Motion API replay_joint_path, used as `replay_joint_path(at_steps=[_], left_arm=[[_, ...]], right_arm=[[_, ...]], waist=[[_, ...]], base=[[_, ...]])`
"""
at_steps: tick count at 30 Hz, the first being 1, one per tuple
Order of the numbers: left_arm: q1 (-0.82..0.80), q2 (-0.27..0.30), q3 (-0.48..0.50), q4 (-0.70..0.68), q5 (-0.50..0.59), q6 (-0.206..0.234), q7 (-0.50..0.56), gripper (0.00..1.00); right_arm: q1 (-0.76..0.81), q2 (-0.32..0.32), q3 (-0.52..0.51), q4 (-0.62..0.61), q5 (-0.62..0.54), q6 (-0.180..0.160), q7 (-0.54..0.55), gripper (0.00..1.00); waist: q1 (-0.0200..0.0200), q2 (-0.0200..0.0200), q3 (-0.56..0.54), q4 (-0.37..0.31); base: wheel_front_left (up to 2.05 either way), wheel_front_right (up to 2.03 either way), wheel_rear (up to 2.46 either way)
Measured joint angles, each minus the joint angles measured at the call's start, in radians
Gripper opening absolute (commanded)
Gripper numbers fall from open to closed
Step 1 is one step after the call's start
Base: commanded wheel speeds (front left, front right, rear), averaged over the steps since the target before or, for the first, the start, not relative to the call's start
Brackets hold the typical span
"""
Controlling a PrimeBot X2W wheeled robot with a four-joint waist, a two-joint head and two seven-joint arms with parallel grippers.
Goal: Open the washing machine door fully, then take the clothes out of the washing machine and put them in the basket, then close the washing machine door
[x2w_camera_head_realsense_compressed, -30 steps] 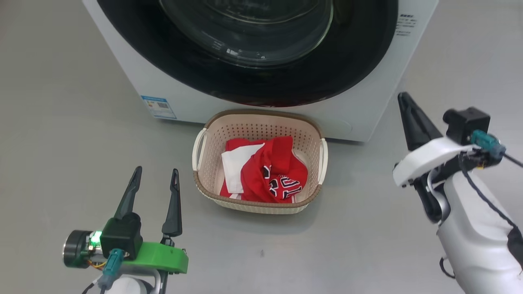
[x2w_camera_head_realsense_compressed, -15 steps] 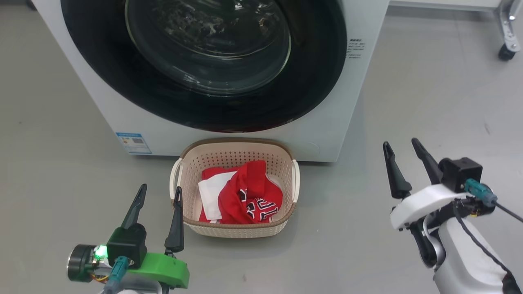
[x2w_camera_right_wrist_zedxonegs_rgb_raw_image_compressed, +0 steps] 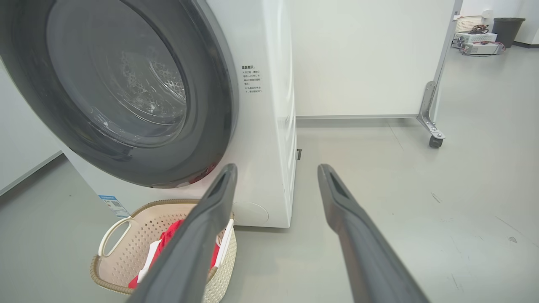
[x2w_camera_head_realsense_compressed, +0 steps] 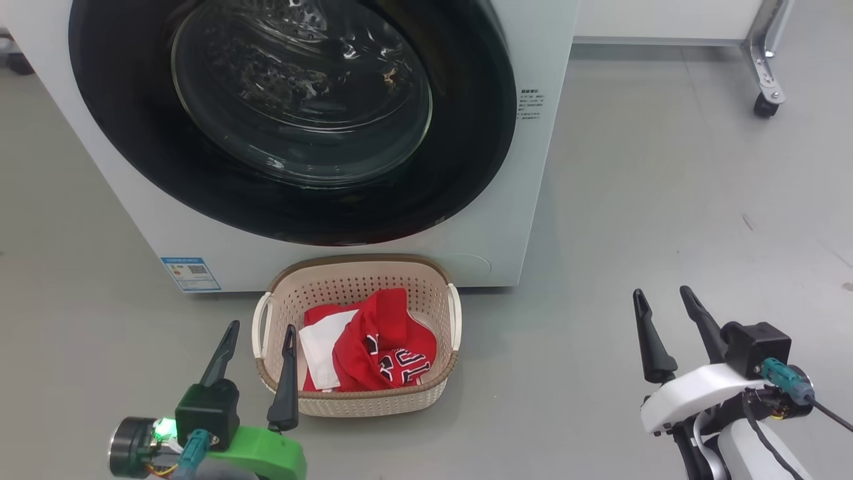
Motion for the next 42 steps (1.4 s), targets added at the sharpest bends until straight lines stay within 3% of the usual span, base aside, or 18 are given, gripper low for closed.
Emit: replay_joint_path(at_steps=[12,42], left_arm=[[0.010,0.008,-0.003,-0.024,0.000,0.000,0.024,1.00],[0.021,0.012,-0.002,-0.061,0.000,0.000,0.047,1.00]], right_arm=[[0.103,0.001,-0.018,-0.108,-0.006,-0.055,-0.001,1.00],[0.198,-0.013,-0.019,-0.269,-0.017,-0.083,0.033,1.00]], waist=[[0.0000,0.0000,-0.011,-0.016],[0.0000,0.0000,-0.012,-0.035]], base=[[0.00,0.00,0.00],[0.00,0.00,0.00]])
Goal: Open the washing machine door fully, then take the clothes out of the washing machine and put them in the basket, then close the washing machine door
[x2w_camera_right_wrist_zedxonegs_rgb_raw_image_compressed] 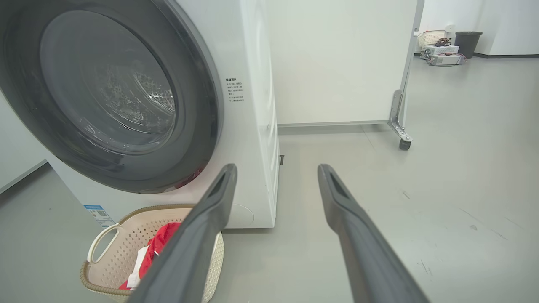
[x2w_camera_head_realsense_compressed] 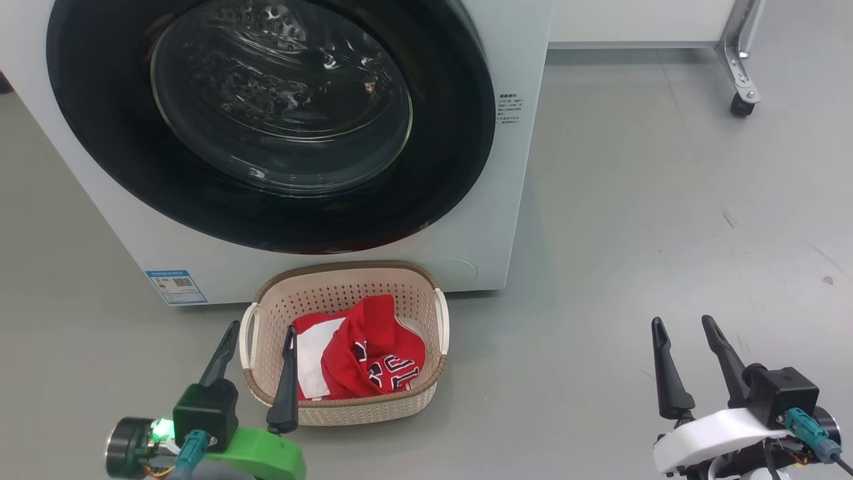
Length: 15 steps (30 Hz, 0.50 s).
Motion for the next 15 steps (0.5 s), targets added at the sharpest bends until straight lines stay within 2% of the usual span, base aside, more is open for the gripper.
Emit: replay_joint_path(at_steps=[15], left_arm=[[0.005,0.000,0.002,-0.012,0.000,0.000,0.010,1.00]], right_arm=[[0.025,-0.007,-0.002,-0.050,0.000,-0.008,0.027,1.00]], waist=[[0.0000,0.0000,0.004,-0.001]], base=[[0.00,0.00,0.00]])
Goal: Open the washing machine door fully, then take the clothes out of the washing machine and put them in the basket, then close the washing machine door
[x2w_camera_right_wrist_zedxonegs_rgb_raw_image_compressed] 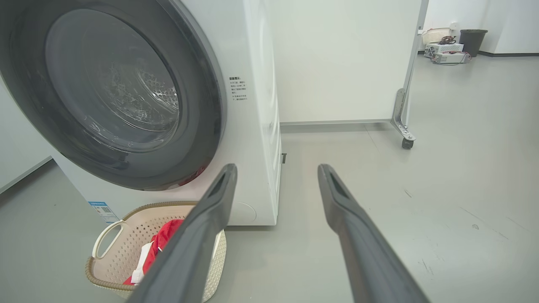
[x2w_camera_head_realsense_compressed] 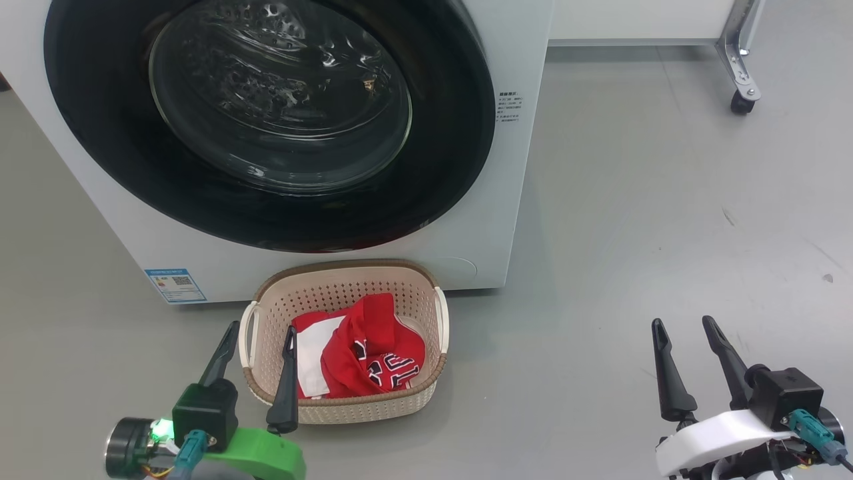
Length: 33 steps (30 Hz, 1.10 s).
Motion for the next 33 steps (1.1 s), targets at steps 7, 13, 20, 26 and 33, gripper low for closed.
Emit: replay_joint_path(at_steps=[7,13,20,26,33], left_arm=[[0.007,-0.005,-0.006,0.030,0.000,0.000,0.003,0.00],[0.032,-0.010,-0.017,0.047,-0.016,0.000,0.002,0.00],[0.056,-0.011,-0.026,0.012,-0.118,-0.001,-0.006,0.00],[0.056,-0.011,0.000,0.007,-0.224,-0.007,-0.006,0.00],[0.056,-0.011,0.027,0.010,-0.329,-0.012,0.000,0.00]], right_arm=[[0.006,0.012,0.004,0.019,-0.001,0.000,0.007,0.00],[0.024,0.029,0.010,0.044,0.017,0.002,0.007,0.00],[0.024,0.037,0.001,0.040,0.114,0.019,0.008,0.00],[0.024,0.043,-0.021,0.040,0.199,0.028,0.027,0.00],[0.021,0.048,-0.042,0.044,0.286,0.037,0.042,0.00]], waist=[[0.0000,0.0000,0.002,0.001],[0.0000,0.0000,0.002,0.000],[0.0000,0.0000,0.001,-0.003],[0.0000,0.0000,0.000,-0.006],[0.0000,0.0000,-0.001,-0.009]], base=[[0.00,0.00,0.00],[0.00,0.00,0.00],[0.00,0.00,0.00],[0.00,0.00,0.00],[0.00,0.00,0.00]])
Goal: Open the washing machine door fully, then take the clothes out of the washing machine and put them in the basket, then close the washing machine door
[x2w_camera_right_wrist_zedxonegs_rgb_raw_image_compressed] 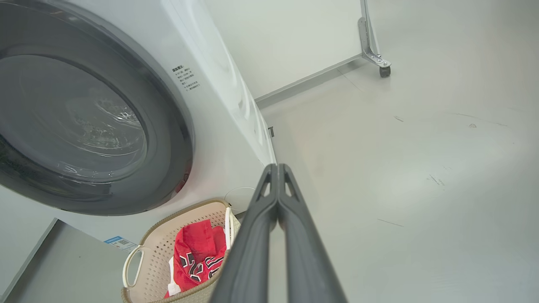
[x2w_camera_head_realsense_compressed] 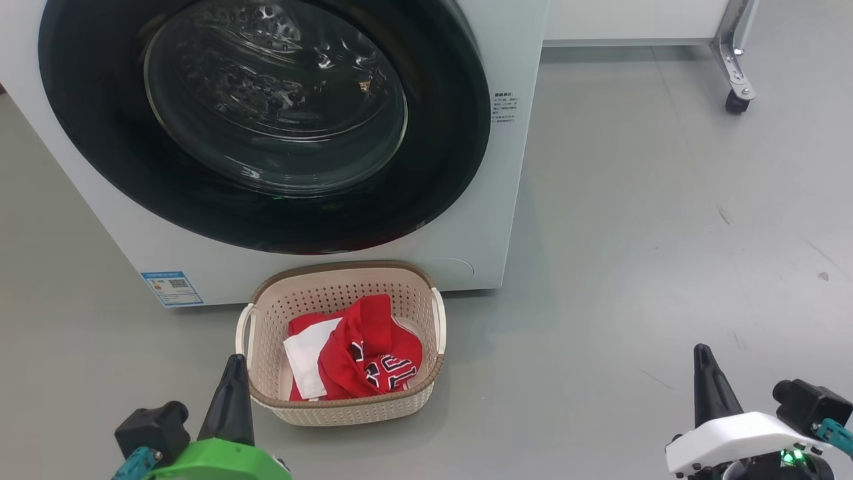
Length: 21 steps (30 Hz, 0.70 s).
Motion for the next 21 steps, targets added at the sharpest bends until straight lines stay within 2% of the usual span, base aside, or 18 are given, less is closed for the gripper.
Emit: replay_joint_path(at_steps=[21], left_arm=[[-0.007,0.018,0.053,0.039,-0.295,-0.048,0.031,0.00]], right_arm=[[-0.033,0.003,-0.057,0.033,0.247,0.035,0.050,0.00]], waist=[[0.0000,0.0000,-0.006,-0.008]], base=[[0.00,0.00,0.00]])
